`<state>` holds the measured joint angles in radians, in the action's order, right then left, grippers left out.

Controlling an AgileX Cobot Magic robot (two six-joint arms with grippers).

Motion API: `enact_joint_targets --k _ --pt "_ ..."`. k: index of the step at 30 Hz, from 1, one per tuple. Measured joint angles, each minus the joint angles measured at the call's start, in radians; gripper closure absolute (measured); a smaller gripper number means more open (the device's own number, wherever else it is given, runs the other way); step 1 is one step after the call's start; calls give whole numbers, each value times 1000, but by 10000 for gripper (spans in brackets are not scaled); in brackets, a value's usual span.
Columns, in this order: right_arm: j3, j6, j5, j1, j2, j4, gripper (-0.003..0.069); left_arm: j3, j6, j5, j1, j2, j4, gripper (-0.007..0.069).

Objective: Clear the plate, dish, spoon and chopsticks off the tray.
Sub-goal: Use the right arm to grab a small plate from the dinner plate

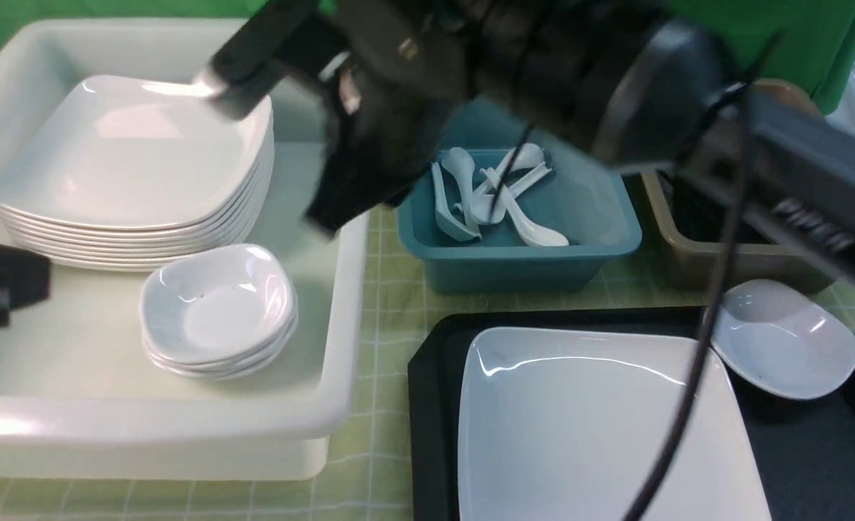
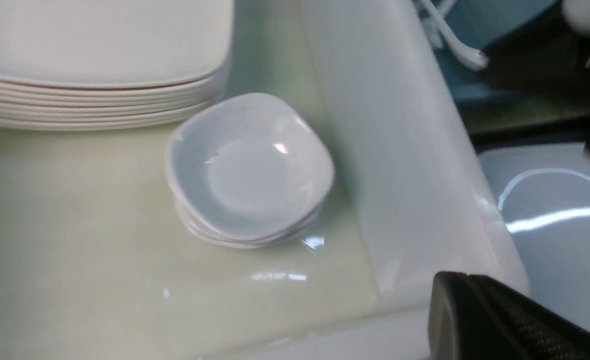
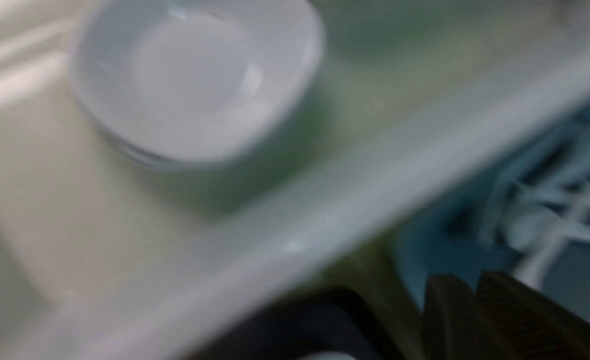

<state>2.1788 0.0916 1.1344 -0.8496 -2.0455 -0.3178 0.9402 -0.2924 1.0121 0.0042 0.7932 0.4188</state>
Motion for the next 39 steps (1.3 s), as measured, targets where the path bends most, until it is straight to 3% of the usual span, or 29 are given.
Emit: enact_joint_targets --k 2,8,11,15,19,22,35,39 --pt "-63 2 32 113 110 -1 629 -46 -34 -34 -119 -1 0 622" --pt "-417 60 30 416 330 193 610 -122 -49 -49 -318 48 -8 622" --pt "-681 121 17 589 413 217 504 -122 -25 -87 -378 109 -5 622" --pt "-902 150 -119 704 456 220 322 -122 -25 -147 -429 190 9 622" --pt "-1062 187 -286 730 460 222 187 -122 -39 -190 -456 244 24 622" --pt "-1125 202 -382 730 445 229 149 -122 -43 -206 -459 261 26 622" --pt "-1148 214 -496 730 290 221 137 -122 -45 -216 -462 263 0 622" --pt "-1148 214 -532 730 285 212 211 -122 -45 -216 -462 263 -1 622"
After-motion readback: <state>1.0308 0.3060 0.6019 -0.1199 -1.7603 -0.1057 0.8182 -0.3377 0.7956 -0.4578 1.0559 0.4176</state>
